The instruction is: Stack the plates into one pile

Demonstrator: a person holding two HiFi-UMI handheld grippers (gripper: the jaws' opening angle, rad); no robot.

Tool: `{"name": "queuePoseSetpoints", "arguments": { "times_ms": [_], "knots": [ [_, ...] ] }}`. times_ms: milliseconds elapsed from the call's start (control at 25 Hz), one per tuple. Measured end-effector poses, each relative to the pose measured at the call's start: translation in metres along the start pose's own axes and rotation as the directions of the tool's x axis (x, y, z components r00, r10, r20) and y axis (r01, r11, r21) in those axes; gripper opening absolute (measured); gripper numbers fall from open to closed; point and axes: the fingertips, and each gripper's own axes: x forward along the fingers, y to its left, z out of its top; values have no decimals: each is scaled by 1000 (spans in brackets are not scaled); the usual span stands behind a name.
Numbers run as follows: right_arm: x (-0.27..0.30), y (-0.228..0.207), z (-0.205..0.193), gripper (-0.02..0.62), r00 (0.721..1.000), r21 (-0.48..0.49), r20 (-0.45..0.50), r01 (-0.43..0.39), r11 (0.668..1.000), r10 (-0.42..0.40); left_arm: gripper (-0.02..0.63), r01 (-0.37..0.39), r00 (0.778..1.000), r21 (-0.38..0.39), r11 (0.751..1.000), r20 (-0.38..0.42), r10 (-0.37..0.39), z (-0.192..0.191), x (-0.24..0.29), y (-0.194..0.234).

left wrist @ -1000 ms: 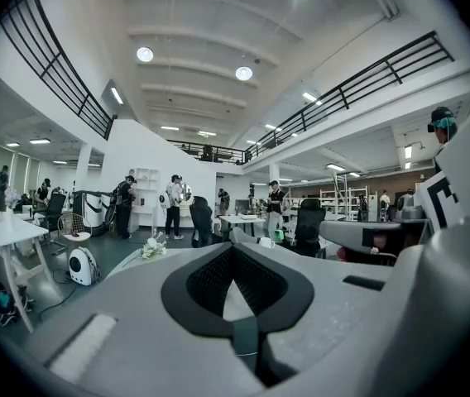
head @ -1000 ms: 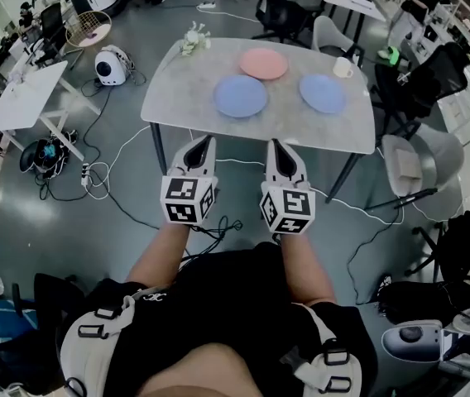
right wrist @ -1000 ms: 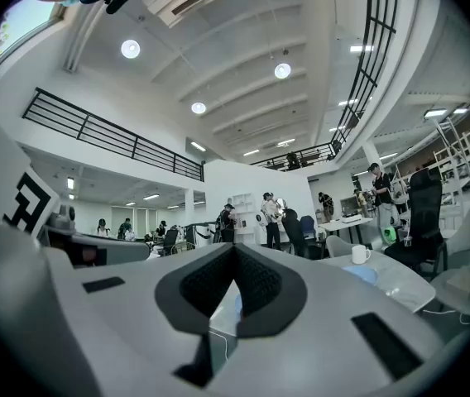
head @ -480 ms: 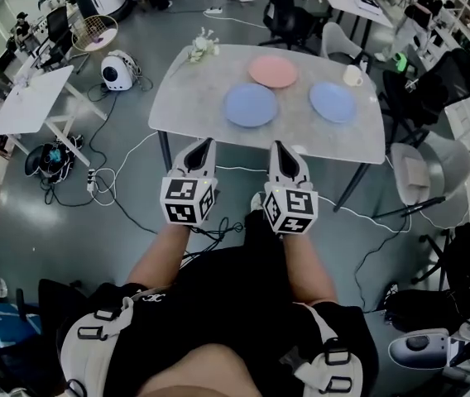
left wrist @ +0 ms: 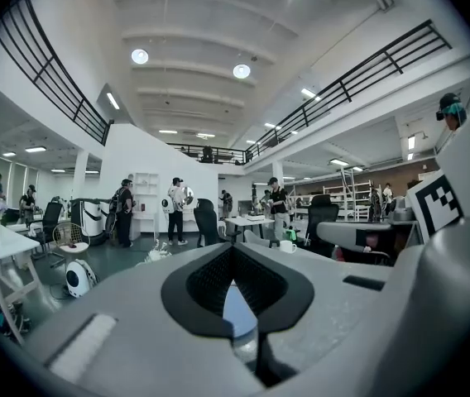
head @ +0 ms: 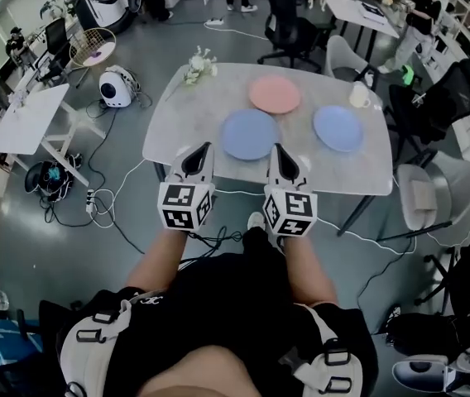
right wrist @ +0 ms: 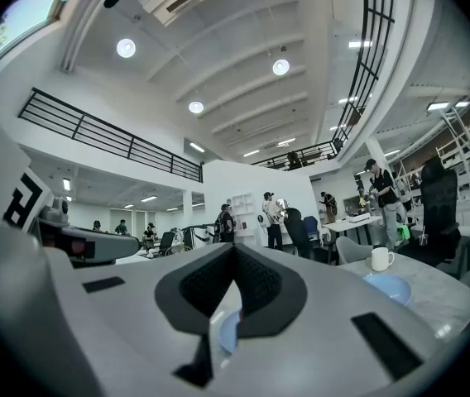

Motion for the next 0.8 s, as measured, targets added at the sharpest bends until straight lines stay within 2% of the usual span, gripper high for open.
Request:
{"name": "queuePoseSetpoints", "arguments": {
  "times_ms": [160,320,480,680,800],
  "knots": [
    [59,-32,-2,6,999,-4,-30,-10,1000,10,5,19,1000,-35,999,-21,-20,5,70,12],
    [118,-69,10,6,999,-23,-38,-13,1000,12,5,17,1000,13,1000,-18,-16,25,138,19],
    [167,-107,20,6,999,-10,-43,-16,1000,15,4,19,999,-1,1000,-30,-19,36,195,23],
    [209,-132,17,6,997,-17,-74,-40,999,39,5,-6,997,-28,1000,-73,4,31,234,35],
    [225,-137,5,6,994,-66,-104,-42,997,35,5,-11,992,-38,999,-125,6,18,246,46]
  ]
}}
